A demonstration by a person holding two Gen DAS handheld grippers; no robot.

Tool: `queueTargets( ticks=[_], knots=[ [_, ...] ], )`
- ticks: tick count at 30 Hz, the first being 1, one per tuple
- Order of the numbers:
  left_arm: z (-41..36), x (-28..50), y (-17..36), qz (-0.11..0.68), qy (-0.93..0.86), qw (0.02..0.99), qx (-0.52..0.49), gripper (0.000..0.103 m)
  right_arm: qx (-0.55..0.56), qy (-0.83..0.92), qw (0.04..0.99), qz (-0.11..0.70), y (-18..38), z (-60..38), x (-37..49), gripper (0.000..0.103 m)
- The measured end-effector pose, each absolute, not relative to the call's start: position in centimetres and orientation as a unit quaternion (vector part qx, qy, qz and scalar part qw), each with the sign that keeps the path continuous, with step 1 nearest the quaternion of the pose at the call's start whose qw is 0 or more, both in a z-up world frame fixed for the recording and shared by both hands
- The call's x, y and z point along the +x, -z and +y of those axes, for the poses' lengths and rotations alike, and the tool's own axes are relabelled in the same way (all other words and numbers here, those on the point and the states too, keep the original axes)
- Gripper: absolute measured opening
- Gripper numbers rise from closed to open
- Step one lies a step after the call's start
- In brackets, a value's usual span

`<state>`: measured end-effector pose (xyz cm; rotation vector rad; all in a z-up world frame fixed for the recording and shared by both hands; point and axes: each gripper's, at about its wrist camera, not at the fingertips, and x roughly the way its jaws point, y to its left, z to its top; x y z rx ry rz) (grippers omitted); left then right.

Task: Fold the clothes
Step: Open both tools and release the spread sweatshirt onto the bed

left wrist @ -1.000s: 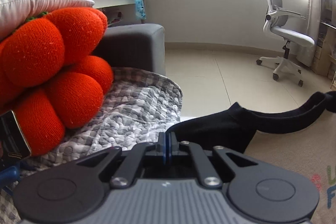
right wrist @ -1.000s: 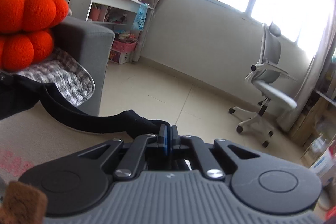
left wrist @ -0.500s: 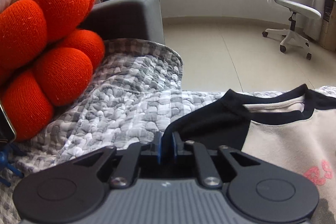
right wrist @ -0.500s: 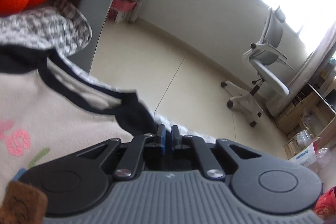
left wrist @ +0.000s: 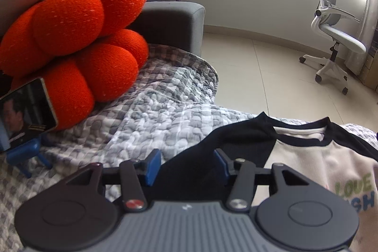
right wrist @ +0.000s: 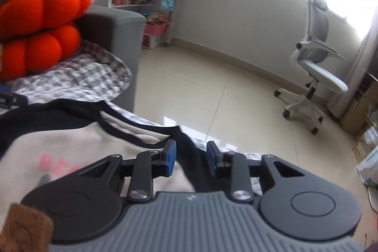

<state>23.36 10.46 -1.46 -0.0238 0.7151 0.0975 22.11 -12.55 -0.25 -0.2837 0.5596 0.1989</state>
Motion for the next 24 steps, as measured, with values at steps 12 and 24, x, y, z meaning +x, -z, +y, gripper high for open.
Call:
queueTargets(
  ticks=[12,24],
  knots=[
    [14.9,17.3,1.1,0.379,-0.047,0.923,-0.053,0.057,-0.169,-0.292,0.893,0.299,-0.3,-8.6,13.0,0.037],
    [18.6,12.2,1.6,0.4,-0.057,0.91,-0.091,0.066,-0.187,-0.479,0.793,0.326,0.6,-2.0,7.0,0.054]
  ],
)
